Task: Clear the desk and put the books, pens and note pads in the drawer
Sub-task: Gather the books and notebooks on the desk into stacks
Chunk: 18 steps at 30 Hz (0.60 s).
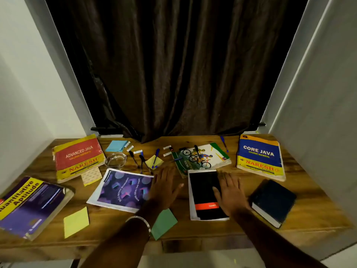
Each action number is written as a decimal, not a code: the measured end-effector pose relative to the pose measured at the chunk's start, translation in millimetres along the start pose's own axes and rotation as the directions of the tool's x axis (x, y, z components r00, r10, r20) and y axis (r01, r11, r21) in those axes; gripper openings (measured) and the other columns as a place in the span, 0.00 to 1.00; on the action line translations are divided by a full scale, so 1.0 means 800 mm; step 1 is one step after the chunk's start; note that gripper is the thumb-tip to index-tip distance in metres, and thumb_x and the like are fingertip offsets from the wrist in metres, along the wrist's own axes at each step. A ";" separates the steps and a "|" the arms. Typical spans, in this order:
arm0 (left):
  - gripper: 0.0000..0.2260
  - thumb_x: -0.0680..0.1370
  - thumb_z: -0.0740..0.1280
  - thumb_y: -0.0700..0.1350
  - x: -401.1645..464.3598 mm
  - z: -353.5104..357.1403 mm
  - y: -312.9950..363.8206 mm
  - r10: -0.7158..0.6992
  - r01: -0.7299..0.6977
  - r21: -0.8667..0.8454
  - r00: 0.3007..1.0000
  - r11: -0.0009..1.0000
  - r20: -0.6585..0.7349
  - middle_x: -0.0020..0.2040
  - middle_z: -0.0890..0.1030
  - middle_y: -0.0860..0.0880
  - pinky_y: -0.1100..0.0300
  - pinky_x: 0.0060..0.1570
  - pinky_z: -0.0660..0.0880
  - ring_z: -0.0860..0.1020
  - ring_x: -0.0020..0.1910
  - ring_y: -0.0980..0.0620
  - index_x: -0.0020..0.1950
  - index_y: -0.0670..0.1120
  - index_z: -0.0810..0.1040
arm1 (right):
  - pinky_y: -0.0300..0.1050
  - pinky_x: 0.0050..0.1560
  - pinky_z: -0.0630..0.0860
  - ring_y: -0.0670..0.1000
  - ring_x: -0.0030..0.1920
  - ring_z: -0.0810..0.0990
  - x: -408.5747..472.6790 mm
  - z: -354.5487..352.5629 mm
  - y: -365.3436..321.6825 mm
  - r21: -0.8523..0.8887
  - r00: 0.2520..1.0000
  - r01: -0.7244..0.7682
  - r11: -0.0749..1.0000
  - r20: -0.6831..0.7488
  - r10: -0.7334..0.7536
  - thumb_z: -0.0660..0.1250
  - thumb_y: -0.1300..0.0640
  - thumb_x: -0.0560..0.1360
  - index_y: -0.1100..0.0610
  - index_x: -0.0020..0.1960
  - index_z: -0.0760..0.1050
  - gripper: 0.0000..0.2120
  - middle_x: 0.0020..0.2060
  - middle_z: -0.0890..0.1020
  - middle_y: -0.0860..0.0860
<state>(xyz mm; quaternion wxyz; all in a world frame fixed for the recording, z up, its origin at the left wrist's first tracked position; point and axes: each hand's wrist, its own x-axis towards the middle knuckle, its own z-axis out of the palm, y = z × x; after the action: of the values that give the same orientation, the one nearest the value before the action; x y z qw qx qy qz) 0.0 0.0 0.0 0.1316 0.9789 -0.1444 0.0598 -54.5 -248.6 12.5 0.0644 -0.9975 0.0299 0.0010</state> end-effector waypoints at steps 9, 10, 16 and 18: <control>0.29 0.79 0.53 0.63 0.000 0.023 0.003 -0.052 0.063 -0.107 0.994 0.992 0.100 0.75 0.62 0.47 0.49 0.71 0.63 0.63 0.73 0.46 0.76 0.49 0.56 | 0.58 0.77 0.45 0.55 0.79 0.47 0.005 0.020 -0.005 -0.008 0.996 -0.072 0.997 0.048 0.072 0.45 0.39 0.81 0.52 0.78 0.51 0.30 0.78 0.52 0.54; 0.28 0.79 0.53 0.62 0.001 0.027 0.004 -0.057 0.073 -0.132 0.991 0.989 0.121 0.74 0.64 0.46 0.49 0.69 0.66 0.65 0.72 0.45 0.75 0.49 0.58 | 0.58 0.77 0.45 0.55 0.79 0.47 0.005 0.021 -0.005 -0.009 0.995 -0.085 0.996 0.059 0.085 0.46 0.39 0.81 0.52 0.78 0.50 0.30 0.78 0.52 0.54; 0.16 0.81 0.56 0.55 0.006 0.053 0.023 -0.100 0.171 -0.339 0.971 0.925 0.217 0.56 0.78 0.47 0.61 0.53 0.71 0.77 0.55 0.50 0.61 0.46 0.73 | 0.58 0.77 0.47 0.58 0.78 0.48 0.001 0.029 -0.006 0.045 0.967 -0.218 0.975 0.146 0.210 0.47 0.38 0.80 0.53 0.79 0.44 0.33 0.78 0.50 0.57; 0.14 0.81 0.57 0.53 0.009 0.058 0.034 -0.126 0.225 -0.404 0.958 0.887 0.257 0.48 0.78 0.47 0.64 0.45 0.68 0.76 0.47 0.52 0.54 0.44 0.74 | 0.58 0.77 0.48 0.58 0.78 0.50 0.000 0.031 -0.005 0.059 0.960 -0.243 0.968 0.161 0.231 0.48 0.39 0.80 0.54 0.79 0.45 0.33 0.78 0.51 0.57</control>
<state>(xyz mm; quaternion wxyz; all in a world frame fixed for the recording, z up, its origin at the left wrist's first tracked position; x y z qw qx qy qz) 2.4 -39.5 -36.8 0.3315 0.9352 -0.0784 -0.0964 -54.5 -241.4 -11.3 0.1049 -0.9804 0.1441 0.0841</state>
